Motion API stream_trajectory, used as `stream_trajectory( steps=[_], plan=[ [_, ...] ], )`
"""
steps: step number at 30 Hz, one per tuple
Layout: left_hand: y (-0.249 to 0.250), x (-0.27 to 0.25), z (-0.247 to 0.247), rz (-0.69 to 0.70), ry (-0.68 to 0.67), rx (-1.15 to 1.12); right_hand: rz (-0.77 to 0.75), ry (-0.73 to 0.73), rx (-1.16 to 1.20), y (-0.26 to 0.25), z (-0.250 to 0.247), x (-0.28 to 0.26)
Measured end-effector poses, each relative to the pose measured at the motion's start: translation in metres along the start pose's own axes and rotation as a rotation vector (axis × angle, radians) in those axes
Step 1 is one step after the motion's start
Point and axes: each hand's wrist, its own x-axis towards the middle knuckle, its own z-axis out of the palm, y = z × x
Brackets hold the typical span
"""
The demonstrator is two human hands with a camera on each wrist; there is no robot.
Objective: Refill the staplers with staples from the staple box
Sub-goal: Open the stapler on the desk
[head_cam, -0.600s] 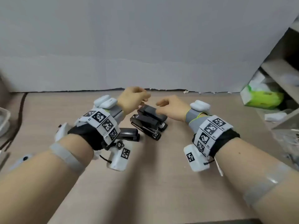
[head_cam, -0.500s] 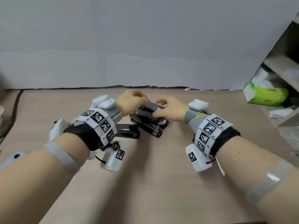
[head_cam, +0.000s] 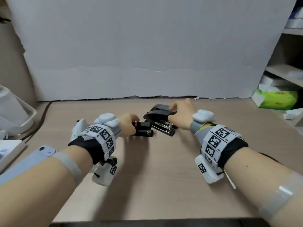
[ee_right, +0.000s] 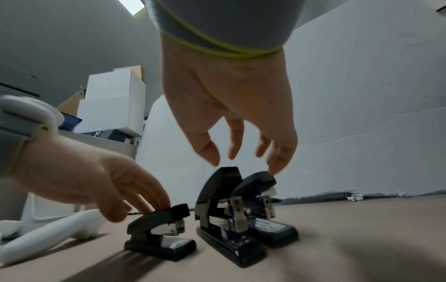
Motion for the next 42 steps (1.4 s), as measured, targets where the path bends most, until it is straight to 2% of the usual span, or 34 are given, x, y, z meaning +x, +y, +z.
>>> stream_trajectory(
  steps=[2, 3, 8, 13, 16, 20, 23, 30, 34, 42],
  plan=[
    [-0.007, 0.000, 0.001, 0.017, 0.008, 0.046, -0.025, 0.087, 0.098, -0.007, -0.002, -0.006],
    [-0.009, 0.003, 0.003, 0.031, 0.008, 0.054, -0.034, 0.080, 0.123, -0.009, 0.001, -0.007],
    [-0.012, 0.019, 0.009, 0.091, 0.018, 0.086, 0.055, -0.120, -0.062, 0.000, 0.021, 0.005],
    [-0.005, 0.036, 0.008, 0.183, -0.068, 0.141, 0.209, -0.237, -0.079, 0.026, 0.026, 0.028],
    [0.009, 0.037, 0.007, 0.242, -0.165, 0.154, 0.290, -0.260, 0.022, 0.036, 0.028, 0.038],
    [0.030, 0.036, 0.010, 0.314, -0.281, 0.175, 0.223, -0.426, 0.216, 0.036, 0.026, 0.040],
    [0.043, 0.038, 0.013, 0.340, -0.314, 0.174, 0.229, -0.471, 0.291, 0.038, 0.025, 0.041],
    [0.044, 0.044, 0.011, 0.325, -0.283, 0.146, 0.202, -0.482, 0.215, 0.030, 0.023, 0.047],
    [0.036, 0.049, 0.009, 0.310, -0.226, 0.132, 0.196, -0.424, 0.141, 0.017, 0.024, 0.053],
    [0.017, 0.058, 0.006, 0.250, -0.139, 0.147, 0.170, -0.338, 0.237, 0.010, 0.048, 0.066]
  ],
)
